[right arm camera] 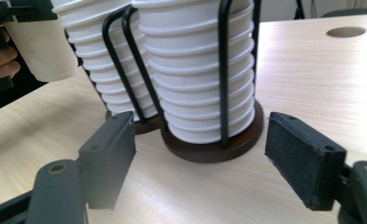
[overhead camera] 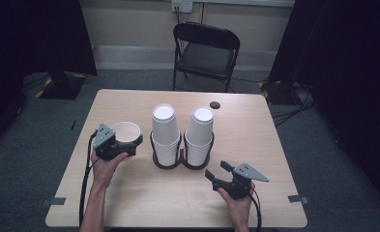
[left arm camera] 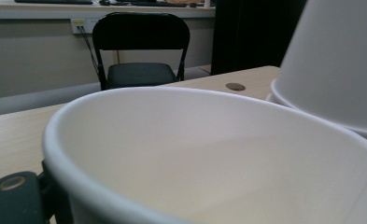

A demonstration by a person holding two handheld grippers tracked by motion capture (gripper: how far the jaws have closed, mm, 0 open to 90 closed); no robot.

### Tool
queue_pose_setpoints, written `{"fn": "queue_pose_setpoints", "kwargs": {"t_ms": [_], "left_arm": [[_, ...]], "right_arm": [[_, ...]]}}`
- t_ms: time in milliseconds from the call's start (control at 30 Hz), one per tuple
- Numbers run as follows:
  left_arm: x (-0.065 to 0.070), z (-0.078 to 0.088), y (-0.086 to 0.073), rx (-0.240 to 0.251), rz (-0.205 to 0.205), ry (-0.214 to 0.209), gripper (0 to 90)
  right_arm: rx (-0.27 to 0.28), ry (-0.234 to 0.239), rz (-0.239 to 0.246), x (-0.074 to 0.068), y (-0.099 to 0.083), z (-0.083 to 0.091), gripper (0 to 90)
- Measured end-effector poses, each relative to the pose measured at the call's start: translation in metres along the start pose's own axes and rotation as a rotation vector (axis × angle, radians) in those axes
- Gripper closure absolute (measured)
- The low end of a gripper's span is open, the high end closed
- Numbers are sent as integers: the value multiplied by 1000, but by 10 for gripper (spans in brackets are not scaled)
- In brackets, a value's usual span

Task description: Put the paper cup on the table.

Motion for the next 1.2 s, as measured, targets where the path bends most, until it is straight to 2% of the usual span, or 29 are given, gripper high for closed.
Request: {"fn": "queue_pose_setpoints", "kwargs": {"t_ms": [100, 200, 267, 367, 433, 600, 700, 800, 967, 1200], "left_arm": [[0, -5, 0, 17, -2, -9, 85], [-3, -12, -5, 2, -4, -6, 85], [-5, -17, -7, -4, -7, 1, 84], [-6, -22, -8, 25, 24, -8, 83], [-9, -27, -12, 16, 11, 7, 83], [-16, -37, -24, -7, 40, 11, 80], [-18, -39, -29, -15, 30, 21, 80], [-22, -43, -34, -19, 39, 23, 80], [-23, -45, -40, -41, 23, 25, 79], [-26, -40, -52, -70, 27, 28, 80]], "right_arm": [[29, -25, 6, 4, -2, 1, 175], [42, -72, 10, 9, -3, 0, 137], [44, -71, 15, 11, -4, 1, 138], [43, -70, 22, 11, -6, 1, 141], [44, -72, 24, 10, -8, 2, 161], [30, -58, 33, 8, -11, 2, 165], [25, -55, 32, 8, -12, 1, 166], [27, -54, 33, 8, -12, 1, 167], [30, -53, 32, 8, -12, 2, 172], [30, -53, 32, 7, -12, 2, 181]]}}
Point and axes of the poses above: each handheld gripper's, and its own axes: z roughly backward along the jaws, y roughly out of its top, x roughly to its right, the point moved 7 cm from there along -z, roughly forward along the jaws, and after that the axes turned 13 degrees about x, right-handed, at the moved point
